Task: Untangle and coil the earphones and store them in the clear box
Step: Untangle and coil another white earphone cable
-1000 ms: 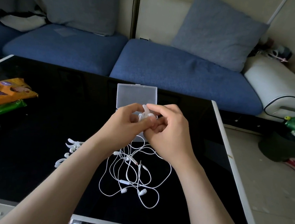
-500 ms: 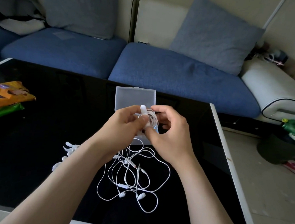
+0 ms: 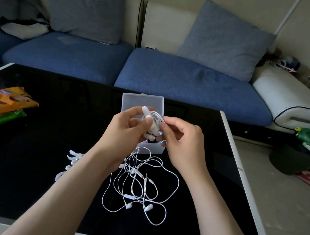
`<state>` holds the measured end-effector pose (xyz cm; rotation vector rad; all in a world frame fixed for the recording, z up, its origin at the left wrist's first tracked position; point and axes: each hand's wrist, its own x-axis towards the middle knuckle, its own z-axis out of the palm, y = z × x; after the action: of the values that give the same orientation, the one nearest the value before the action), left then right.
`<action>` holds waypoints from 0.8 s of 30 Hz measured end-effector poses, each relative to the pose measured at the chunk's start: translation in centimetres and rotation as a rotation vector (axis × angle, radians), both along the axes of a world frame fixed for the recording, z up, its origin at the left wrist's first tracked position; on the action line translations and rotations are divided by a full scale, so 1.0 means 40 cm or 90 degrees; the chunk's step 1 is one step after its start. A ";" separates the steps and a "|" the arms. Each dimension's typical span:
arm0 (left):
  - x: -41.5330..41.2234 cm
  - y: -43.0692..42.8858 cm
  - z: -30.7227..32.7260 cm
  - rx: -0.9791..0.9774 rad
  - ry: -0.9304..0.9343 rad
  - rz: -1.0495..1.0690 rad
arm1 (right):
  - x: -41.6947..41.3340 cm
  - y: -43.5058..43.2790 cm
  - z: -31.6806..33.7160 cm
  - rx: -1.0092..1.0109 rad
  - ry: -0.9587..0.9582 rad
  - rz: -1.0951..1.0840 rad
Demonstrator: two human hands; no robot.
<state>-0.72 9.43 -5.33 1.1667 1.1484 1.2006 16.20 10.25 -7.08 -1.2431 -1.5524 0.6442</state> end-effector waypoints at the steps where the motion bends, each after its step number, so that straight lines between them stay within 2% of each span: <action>1: 0.001 -0.001 0.002 -0.007 -0.016 0.002 | 0.000 0.000 -0.001 0.011 -0.029 -0.005; 3: 0.001 -0.002 0.004 -0.018 -0.035 0.008 | 0.001 0.002 -0.003 0.002 -0.040 -0.010; 19: 0.008 0.004 -0.001 -0.076 -0.145 0.051 | -0.012 -0.002 -0.005 -0.110 0.131 -0.020; 24: 0.004 0.010 -0.008 -0.090 -0.158 0.067 | -0.014 -0.004 -0.004 -0.120 0.119 0.005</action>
<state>-0.54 9.84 -5.65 0.8346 1.0966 1.2825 15.65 10.11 -7.23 -1.2773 -1.3654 0.9028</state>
